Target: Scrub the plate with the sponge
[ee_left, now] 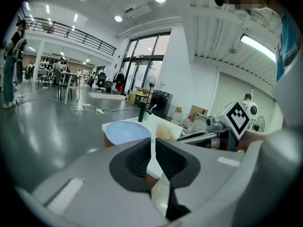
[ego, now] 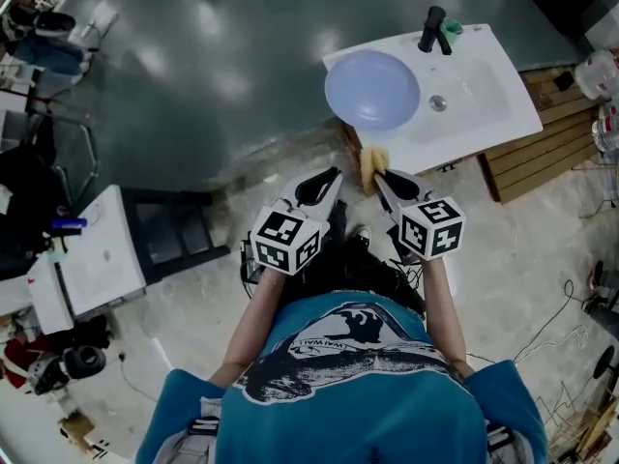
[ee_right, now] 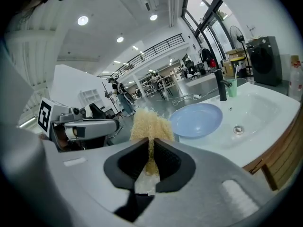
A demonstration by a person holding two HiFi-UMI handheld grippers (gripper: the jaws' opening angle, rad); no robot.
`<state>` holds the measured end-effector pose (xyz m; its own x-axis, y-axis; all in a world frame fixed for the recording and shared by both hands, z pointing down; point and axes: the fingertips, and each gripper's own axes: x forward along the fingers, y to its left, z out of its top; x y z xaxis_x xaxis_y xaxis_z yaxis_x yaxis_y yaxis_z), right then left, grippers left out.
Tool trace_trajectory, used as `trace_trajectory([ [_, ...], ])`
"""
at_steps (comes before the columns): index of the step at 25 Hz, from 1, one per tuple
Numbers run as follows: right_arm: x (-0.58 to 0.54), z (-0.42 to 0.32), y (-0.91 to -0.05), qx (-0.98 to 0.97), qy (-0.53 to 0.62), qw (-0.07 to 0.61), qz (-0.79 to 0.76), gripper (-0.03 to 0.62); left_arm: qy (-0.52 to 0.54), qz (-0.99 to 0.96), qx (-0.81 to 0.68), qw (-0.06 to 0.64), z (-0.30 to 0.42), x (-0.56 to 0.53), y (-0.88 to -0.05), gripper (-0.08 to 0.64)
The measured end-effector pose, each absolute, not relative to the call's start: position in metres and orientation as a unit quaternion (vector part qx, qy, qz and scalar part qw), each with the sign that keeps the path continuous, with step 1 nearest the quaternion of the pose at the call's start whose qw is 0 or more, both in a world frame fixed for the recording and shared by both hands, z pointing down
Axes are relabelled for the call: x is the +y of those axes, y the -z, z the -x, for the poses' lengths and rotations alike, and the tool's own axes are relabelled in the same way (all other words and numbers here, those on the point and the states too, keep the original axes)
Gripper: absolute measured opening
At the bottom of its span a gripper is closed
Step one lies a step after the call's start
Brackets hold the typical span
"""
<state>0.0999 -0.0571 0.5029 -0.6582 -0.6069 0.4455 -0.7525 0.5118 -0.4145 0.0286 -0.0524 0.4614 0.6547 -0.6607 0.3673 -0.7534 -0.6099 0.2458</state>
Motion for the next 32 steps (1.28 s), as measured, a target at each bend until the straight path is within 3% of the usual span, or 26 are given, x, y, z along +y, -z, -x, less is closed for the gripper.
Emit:
trace_trajectory([
  [3, -0.055, -0.100, -0.502, -0.863, -0.295, 0.124, -0.392, 0.032, -0.122, -0.886, -0.403, 0.194, -0.027, -0.050, -0.464, 0.012],
  [32, -0.039, -0.042, -0.489, -0.868, -0.287, 0.149, -0.378, 0.029, -0.111, -0.896, -0.374, 0.211, 0.018, -0.032, -0.456, 0.011],
])
